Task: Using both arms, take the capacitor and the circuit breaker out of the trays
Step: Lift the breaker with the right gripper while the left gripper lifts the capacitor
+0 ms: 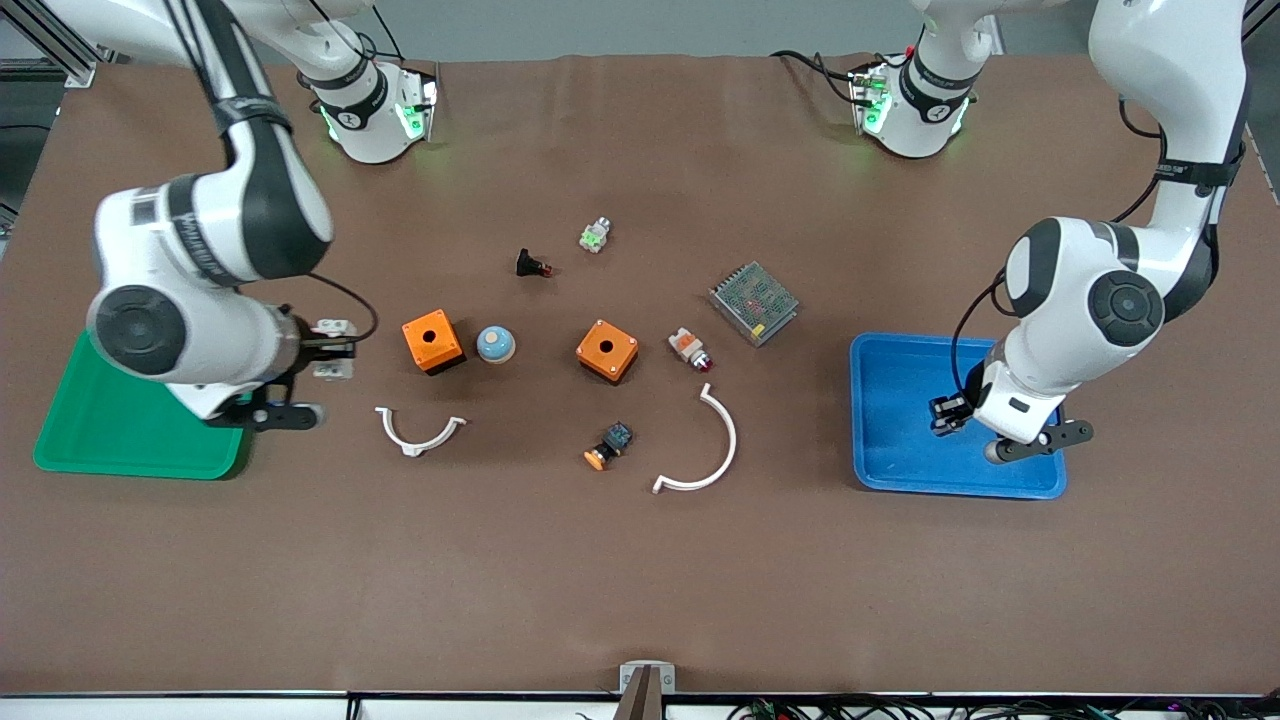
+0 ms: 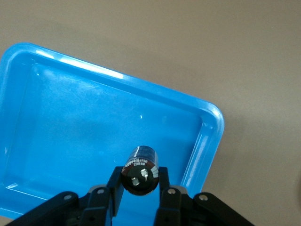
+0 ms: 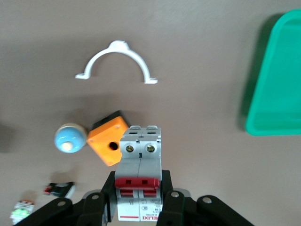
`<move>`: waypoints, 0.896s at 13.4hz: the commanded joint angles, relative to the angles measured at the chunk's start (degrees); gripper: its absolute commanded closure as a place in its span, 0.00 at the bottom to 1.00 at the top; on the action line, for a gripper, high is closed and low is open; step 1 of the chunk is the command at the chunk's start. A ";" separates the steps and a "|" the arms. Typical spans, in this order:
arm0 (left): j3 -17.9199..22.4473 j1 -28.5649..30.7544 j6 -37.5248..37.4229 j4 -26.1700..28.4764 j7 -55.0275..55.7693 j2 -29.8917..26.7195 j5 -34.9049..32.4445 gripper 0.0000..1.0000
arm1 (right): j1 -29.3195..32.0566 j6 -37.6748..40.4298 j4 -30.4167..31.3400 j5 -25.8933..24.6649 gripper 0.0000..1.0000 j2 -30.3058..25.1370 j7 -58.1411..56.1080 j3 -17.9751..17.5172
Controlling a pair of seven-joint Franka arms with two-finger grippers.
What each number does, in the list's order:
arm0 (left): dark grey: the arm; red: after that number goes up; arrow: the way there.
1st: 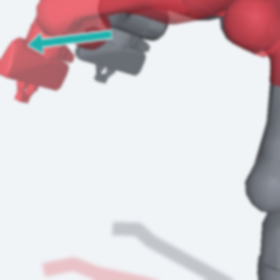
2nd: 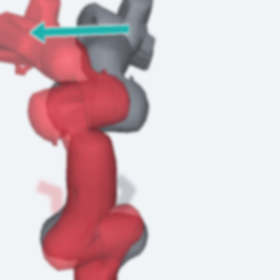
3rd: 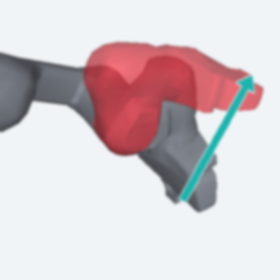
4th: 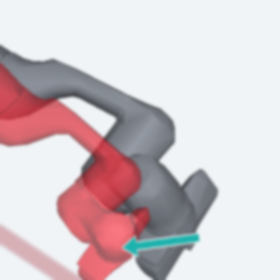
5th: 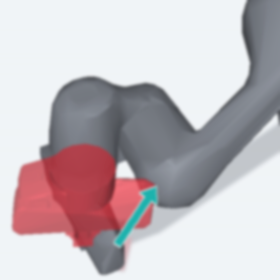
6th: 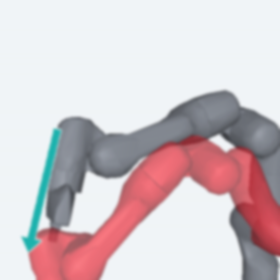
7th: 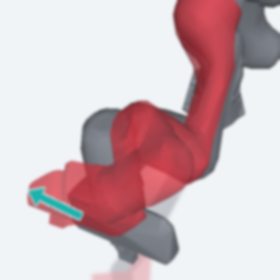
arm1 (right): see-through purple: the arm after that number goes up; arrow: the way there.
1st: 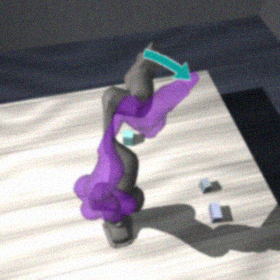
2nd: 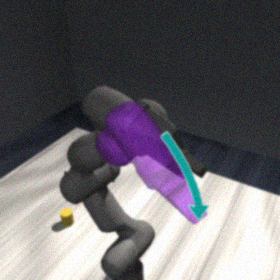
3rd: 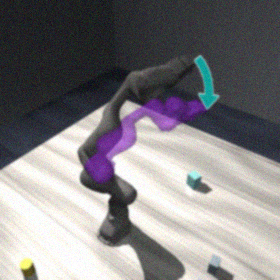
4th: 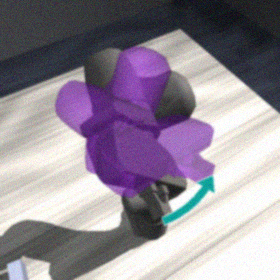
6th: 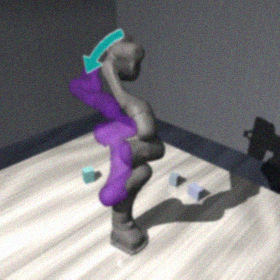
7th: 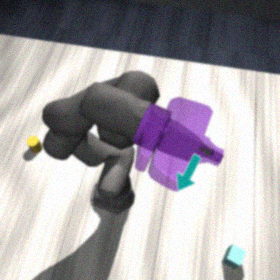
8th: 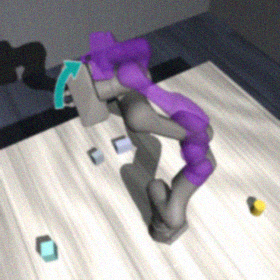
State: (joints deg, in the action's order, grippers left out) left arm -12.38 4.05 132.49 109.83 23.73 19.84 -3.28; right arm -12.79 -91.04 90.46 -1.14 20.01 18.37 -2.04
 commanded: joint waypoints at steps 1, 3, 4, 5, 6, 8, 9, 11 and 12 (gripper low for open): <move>-0.10 1.74 -1.27 -0.50 -0.88 -0.51 -0.06 1.00 | -4.07 -1.06 2.36 3.32 0.86 -1.64 7.10 0.54; -0.10 3.32 -1.18 -0.50 -1.58 -0.24 -0.06 1.00 | -6.71 -5.09 4.89 4.65 0.86 -1.46 10.45 0.46; -0.10 3.33 -1.18 -0.50 -1.67 -0.24 -0.06 1.00 | -7.50 -7.63 6.73 4.83 0.86 -1.46 11.68 0.46; -0.10 3.33 -1.18 -0.50 -1.58 -0.16 -0.06 1.00 | -7.86 -9.57 7.80 6.74 0.86 -1.46 11.95 0.46; -0.10 3.50 -1.18 -0.41 -1.58 0.02 -0.06 1.00 | -7.77 -10.64 8.15 9.37 0.86 -1.29 11.95 0.46; -0.10 5.00 -1.18 0.12 -1.58 0.28 -0.15 1.00 | -8.47 -13.62 9.03 11.33 0.86 0.03 11.95 0.46; -0.10 5.78 -1.18 0.55 -1.58 0.28 -0.24 1.00 | -9.00 -15.99 10.17 11.33 0.86 0.20 12.04 0.46; -0.01 6.40 -1.18 1.70 -1.58 0.20 -0.24 1.00 | -10.49 -20.47 11.93 12.12 0.86 1.60 11.95 0.46; -0.01 6.58 -1.18 1.79 -1.58 0.28 -0.24 1.00 | -11.19 -21.80 12.02 12.30 0.86 2.83 11.95 0.46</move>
State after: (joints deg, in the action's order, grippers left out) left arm -12.18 10.06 131.71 110.95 22.67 20.52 -3.28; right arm -22.22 -110.34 101.53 9.29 21.74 29.66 -2.05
